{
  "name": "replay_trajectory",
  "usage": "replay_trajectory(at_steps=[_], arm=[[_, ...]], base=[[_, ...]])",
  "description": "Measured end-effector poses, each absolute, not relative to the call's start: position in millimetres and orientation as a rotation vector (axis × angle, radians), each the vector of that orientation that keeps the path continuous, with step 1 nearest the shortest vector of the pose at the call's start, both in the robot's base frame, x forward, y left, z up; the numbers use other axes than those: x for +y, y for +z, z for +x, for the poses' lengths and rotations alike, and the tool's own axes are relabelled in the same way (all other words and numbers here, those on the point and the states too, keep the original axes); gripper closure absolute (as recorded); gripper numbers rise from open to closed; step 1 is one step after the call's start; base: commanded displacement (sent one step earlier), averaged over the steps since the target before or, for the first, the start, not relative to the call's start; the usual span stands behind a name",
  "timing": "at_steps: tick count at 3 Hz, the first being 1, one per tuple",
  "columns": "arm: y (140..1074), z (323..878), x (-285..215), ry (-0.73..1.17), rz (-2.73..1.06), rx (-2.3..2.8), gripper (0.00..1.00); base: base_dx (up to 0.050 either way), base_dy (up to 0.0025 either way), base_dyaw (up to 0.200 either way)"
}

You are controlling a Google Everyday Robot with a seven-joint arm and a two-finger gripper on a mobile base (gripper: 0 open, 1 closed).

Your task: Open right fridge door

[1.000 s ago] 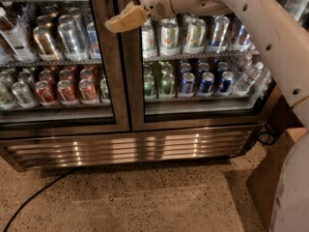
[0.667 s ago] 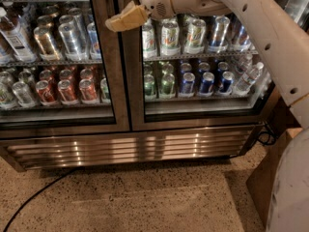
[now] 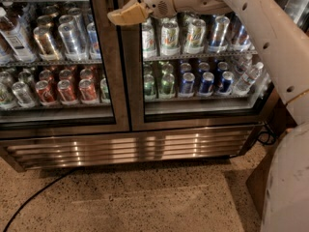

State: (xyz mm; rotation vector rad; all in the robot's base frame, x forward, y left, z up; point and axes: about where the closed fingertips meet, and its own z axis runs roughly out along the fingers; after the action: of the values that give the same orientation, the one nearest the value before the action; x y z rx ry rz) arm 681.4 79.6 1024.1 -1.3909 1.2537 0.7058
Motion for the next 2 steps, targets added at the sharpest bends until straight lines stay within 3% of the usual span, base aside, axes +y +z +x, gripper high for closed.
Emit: replay_trajectory(at_steps=[2], arm=[[1024.2, 681.6, 79.4, 0.706, -1.391, 1.254, 0.96]], base=[[0.0, 0.0, 0.0]])
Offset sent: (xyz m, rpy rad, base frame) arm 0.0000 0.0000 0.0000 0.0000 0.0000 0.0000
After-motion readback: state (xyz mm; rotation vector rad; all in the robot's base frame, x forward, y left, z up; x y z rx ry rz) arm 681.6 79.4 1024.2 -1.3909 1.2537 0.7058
